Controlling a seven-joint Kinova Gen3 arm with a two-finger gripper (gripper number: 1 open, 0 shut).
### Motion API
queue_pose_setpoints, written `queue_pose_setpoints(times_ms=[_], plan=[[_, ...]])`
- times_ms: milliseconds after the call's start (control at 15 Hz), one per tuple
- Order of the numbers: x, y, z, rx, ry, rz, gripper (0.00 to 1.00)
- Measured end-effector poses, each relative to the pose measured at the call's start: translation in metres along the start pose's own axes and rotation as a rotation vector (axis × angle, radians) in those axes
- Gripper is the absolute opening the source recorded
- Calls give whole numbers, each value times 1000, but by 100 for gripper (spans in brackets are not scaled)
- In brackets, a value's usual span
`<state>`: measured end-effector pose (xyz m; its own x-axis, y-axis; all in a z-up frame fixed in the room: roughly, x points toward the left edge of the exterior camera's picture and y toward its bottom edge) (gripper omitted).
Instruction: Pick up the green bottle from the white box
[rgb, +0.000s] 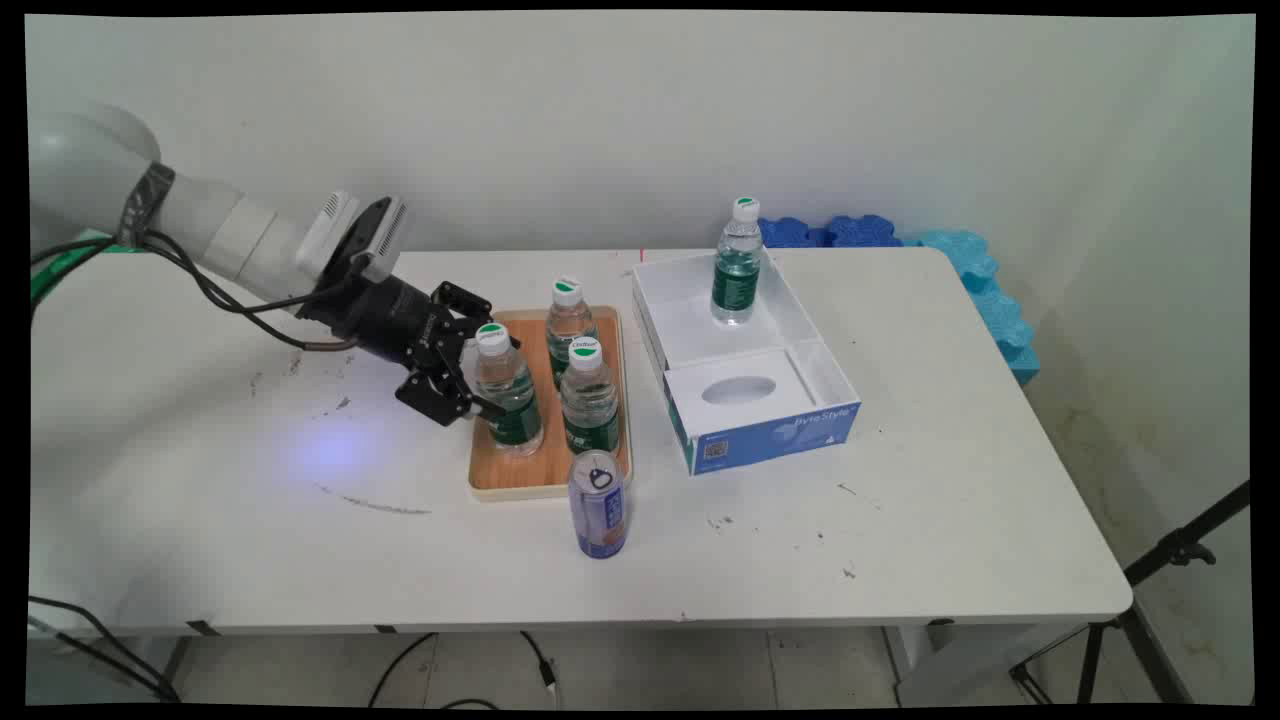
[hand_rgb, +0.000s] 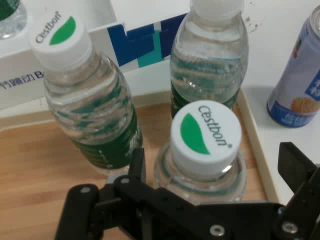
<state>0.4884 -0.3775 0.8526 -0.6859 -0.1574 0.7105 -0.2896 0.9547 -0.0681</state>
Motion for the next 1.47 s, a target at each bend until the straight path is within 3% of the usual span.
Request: queue_pose_setpoints(times_ms=[400,733,1067,1467], plan=[[22,-9,-25,22,34,-28,100],[56,-22,-65,44,77,-95,100],[105,-54,-83,67,90,-165,100],[156,-103,-60,106,85,-216,100]])
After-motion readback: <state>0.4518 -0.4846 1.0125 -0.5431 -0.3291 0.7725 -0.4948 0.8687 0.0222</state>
